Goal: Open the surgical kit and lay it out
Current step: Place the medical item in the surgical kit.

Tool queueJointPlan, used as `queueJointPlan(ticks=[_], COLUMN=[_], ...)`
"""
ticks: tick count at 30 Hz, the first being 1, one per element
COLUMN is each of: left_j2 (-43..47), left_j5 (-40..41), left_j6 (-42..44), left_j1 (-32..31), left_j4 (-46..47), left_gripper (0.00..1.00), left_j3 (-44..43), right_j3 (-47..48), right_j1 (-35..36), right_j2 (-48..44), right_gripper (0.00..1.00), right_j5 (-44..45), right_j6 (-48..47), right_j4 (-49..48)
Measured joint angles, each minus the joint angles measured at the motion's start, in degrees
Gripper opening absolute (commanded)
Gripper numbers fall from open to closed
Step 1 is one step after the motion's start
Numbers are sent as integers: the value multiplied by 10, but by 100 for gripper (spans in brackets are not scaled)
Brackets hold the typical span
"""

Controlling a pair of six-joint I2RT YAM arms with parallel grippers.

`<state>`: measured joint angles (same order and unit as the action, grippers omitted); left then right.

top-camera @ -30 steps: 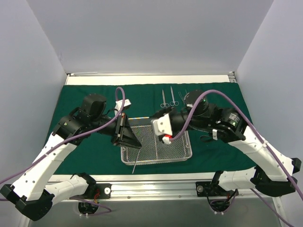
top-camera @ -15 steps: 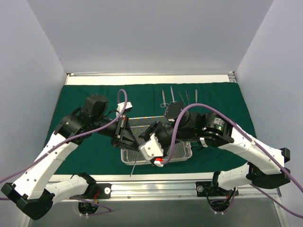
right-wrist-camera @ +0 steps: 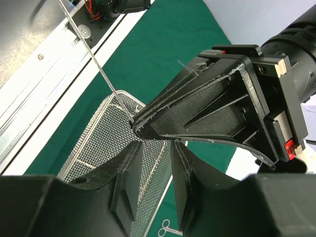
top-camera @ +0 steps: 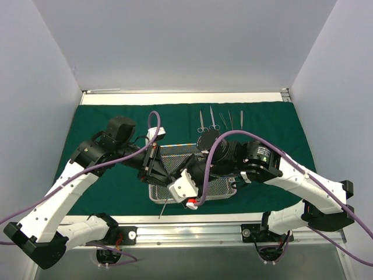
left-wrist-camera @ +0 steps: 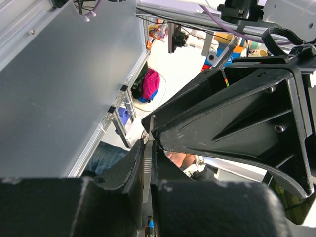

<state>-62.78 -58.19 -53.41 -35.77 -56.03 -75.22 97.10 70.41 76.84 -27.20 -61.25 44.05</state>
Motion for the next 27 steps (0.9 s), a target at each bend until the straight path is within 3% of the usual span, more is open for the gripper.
queueJointPlan(ticks=[15, 23, 27], left_j2=[-2, -4, -4], left_j5=[-25, -26, -26], left_j6=[0, 0, 0], left_j1=[0, 2, 3], left_j4=[-5, -12, -16], left_gripper=[2, 2, 2], left_j3=[0, 0, 0], right_j3=[0, 0, 0], right_j1=[25, 29, 33], right_j2=[9, 11, 12], right_gripper=[23, 0, 0], right_j5=[28, 34, 38], right_j6=[-4, -6, -6], right_j4=[13, 23, 26])
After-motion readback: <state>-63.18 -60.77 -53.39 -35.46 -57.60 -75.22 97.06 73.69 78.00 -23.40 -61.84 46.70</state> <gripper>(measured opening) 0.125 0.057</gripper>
